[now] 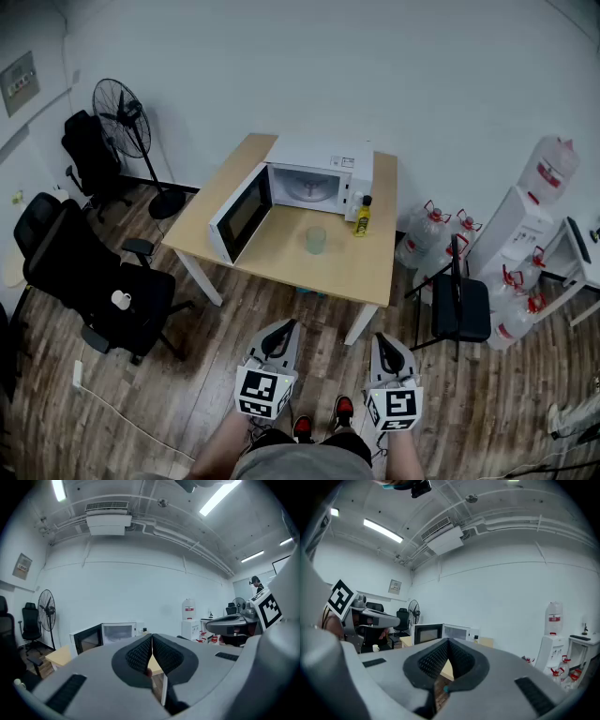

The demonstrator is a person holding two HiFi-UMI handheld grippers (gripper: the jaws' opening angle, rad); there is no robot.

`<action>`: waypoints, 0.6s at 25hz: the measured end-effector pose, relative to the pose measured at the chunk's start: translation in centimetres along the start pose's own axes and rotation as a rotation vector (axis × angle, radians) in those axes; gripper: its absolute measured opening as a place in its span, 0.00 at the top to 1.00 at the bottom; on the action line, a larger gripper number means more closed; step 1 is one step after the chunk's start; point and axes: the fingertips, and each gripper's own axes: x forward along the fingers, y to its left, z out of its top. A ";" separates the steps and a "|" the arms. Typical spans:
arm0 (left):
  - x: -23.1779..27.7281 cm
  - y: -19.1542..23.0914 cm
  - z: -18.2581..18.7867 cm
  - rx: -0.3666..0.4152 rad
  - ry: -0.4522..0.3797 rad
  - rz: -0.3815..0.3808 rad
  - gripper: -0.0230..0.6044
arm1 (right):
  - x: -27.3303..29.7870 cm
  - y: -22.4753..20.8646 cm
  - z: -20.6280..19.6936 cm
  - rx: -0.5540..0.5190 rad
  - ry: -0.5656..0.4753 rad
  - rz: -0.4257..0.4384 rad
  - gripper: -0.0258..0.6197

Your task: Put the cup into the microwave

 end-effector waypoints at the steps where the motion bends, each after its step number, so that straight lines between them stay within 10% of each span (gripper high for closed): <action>1: 0.1 0.1 0.0 0.000 0.003 0.002 0.92 | 0.1 0.0 0.1 0.001 -0.001 0.000 0.94; 15: 1.9 1.6 -0.6 0.001 0.023 0.016 0.92 | 3.1 -0.3 -0.5 0.019 0.003 0.014 0.94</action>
